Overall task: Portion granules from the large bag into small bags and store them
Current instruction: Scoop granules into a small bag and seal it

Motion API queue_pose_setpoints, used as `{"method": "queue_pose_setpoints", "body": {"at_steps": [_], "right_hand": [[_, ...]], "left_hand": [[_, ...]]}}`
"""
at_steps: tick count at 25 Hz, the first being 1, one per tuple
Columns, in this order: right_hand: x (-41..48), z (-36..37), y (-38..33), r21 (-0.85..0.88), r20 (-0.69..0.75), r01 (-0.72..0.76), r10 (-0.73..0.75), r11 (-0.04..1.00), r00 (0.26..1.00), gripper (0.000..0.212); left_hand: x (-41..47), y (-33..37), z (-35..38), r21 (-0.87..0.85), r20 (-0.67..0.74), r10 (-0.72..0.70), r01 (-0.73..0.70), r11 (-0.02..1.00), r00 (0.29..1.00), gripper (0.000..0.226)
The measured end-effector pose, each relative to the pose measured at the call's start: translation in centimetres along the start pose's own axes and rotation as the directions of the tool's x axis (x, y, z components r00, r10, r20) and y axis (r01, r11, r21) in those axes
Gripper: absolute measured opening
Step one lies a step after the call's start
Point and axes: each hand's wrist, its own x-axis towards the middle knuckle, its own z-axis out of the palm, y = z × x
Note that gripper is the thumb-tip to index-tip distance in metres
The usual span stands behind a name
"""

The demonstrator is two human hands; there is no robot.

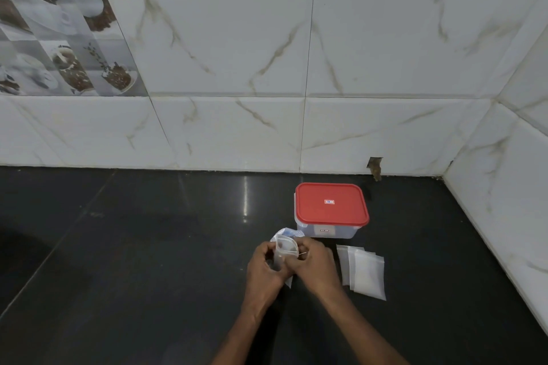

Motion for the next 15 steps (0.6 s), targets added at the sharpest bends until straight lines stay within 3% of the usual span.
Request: {"method": "queue_pose_setpoints", "body": {"at_steps": [3, 5, 8, 12, 15], "right_hand": [[0.7, -1.3, 0.9, 0.034, -0.052, -0.003, 0.004, 0.999, 0.999, 0.033], [1.0, -2.5, 1.5, 0.167, -0.024, -0.003, 0.007, 0.986, 1.0, 0.036], [0.7, -3.1, 1.7, 0.387, 0.01, -0.026, 0.024, 0.922, 1.0, 0.033], [0.4, -2.4, 2.7, 0.405, -0.046, -0.049, 0.074, 0.913, 0.996, 0.012], [0.1, -2.5, 2.7, 0.454, -0.028, -0.074, 0.097, 0.888, 0.995, 0.01]], "left_hand": [[0.0, 0.0, -0.2, -0.101, 0.049, -0.028, 0.033, 0.994, 0.998, 0.043], [0.1, 0.4, -0.8, -0.211, 0.098, -0.03, 0.05, 0.976, 0.995, 0.026], [0.0, 0.7, -0.5, -0.232, 0.146, -0.049, 0.082, 0.969, 0.988, 0.008], [-0.4, 1.3, 0.4, -0.322, 0.09, -0.144, 0.165, 0.932, 0.986, 0.008], [-0.2, 1.6, 0.7, -0.412, 0.053, -0.192, 0.197, 0.89, 0.98, 0.011]]}}
